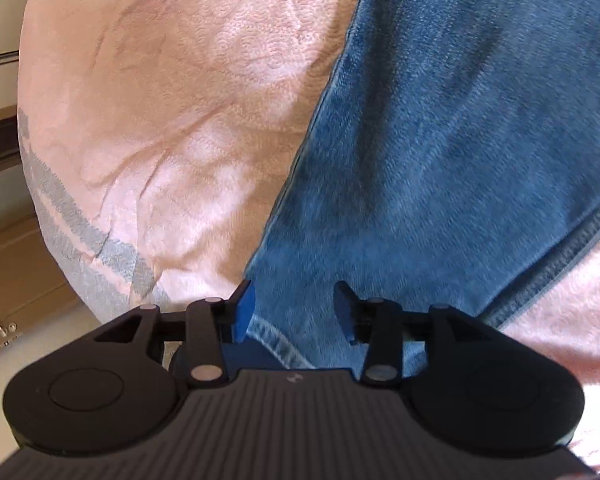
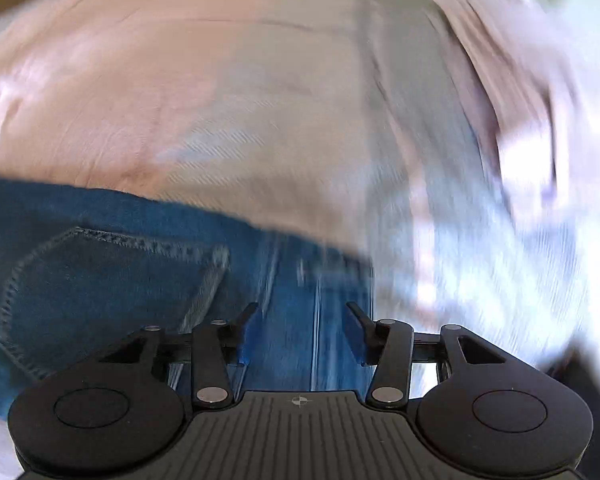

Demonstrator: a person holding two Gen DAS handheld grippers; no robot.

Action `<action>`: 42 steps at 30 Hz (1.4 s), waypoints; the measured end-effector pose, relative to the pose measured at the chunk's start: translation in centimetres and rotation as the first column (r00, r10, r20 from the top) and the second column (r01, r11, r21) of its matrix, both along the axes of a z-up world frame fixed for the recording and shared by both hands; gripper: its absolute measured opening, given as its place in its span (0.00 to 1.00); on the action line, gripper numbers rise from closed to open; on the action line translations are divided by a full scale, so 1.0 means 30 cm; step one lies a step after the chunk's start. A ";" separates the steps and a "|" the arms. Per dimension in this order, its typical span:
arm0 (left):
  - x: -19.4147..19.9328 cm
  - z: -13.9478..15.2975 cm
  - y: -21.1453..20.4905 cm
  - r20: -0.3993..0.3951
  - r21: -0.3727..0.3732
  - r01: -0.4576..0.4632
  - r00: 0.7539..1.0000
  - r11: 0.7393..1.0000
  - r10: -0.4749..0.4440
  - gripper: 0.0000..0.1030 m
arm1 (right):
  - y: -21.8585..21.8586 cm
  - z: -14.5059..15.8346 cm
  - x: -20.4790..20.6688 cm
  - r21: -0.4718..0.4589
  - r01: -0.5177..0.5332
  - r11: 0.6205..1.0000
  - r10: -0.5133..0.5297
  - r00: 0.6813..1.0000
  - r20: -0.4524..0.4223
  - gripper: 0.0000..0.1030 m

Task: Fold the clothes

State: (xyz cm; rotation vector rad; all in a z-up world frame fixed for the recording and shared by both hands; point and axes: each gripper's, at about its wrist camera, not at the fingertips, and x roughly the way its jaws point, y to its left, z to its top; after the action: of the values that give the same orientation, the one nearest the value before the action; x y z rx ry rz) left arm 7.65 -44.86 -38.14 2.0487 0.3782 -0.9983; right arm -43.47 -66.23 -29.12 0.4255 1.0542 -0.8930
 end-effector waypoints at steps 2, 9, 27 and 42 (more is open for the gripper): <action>-0.006 0.024 0.017 0.013 -0.007 -0.005 1.000 1.000 0.005 0.38 | -0.011 -0.041 -0.040 0.071 0.035 0.997 -0.036 0.999 0.013 0.47; -0.019 0.154 0.131 0.030 -0.077 -0.045 0.998 0.996 0.047 0.41 | 0.058 0.044 -0.025 0.041 0.012 0.999 -0.014 0.998 0.055 0.47; 0.013 -0.170 0.537 0.142 -0.131 0.477 0.876 0.869 -0.460 0.47 | 0.611 0.073 0.381 0.086 -0.109 0.990 0.100 0.990 0.100 0.47; 0.122 -0.051 0.615 0.068 -0.348 0.417 0.905 0.840 -0.421 0.24 | 0.886 0.083 0.727 0.098 -0.119 0.988 0.113 0.991 0.066 0.47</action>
State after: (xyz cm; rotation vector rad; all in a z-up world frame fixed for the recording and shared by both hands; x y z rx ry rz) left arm 11.33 -26.43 -39.67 1.8219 -0.2540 -1.2348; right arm -21.67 -39.64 -26.63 0.4683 1.0611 -0.7217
